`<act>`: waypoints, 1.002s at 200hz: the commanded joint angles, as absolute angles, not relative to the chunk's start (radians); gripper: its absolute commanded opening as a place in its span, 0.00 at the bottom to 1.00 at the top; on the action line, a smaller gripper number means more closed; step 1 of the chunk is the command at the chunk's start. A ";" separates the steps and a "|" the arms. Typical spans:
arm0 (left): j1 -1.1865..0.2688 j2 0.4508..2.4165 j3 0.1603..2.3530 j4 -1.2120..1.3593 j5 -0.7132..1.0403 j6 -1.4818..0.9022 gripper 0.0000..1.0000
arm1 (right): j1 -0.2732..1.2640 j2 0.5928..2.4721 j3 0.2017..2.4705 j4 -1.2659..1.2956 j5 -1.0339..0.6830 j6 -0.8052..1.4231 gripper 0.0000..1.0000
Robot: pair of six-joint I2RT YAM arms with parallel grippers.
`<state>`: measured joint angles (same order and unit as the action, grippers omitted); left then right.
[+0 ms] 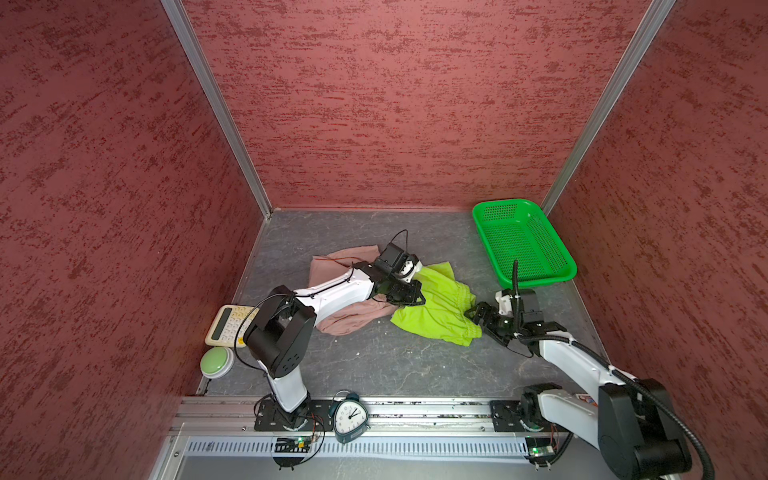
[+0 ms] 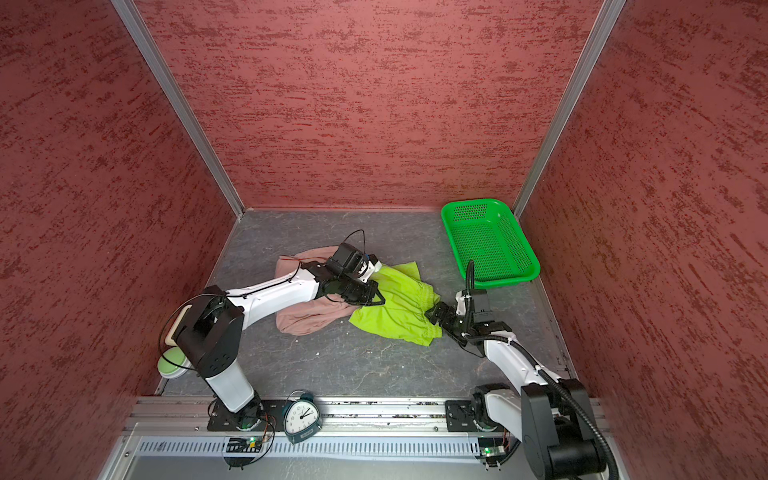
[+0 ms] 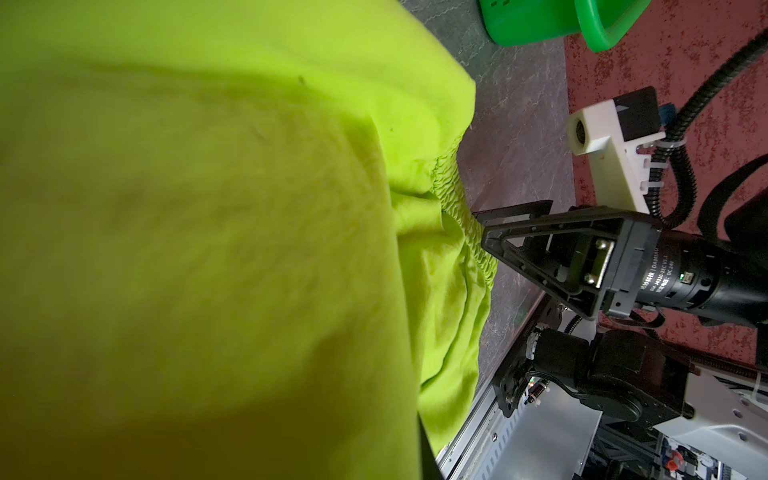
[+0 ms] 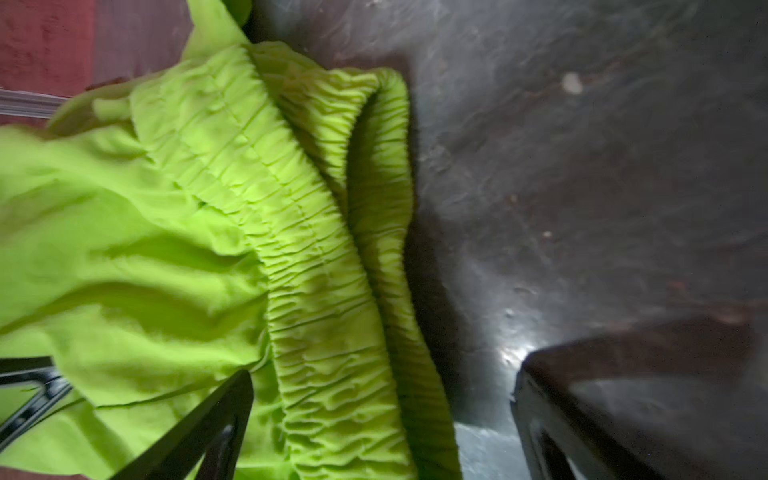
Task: Fold and stack the shorts
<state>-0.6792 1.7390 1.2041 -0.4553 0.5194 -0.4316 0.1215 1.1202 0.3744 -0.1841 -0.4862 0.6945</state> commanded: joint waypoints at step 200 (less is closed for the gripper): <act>-0.592 1.756 1.561 -0.702 0.584 -0.355 0.00 | 0.200 1.309 0.434 0.141 -0.560 0.750 0.61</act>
<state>-0.6476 1.7485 1.4742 -0.6319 0.5602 -0.3977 0.2012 1.3415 0.3679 0.2420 -0.6018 0.8211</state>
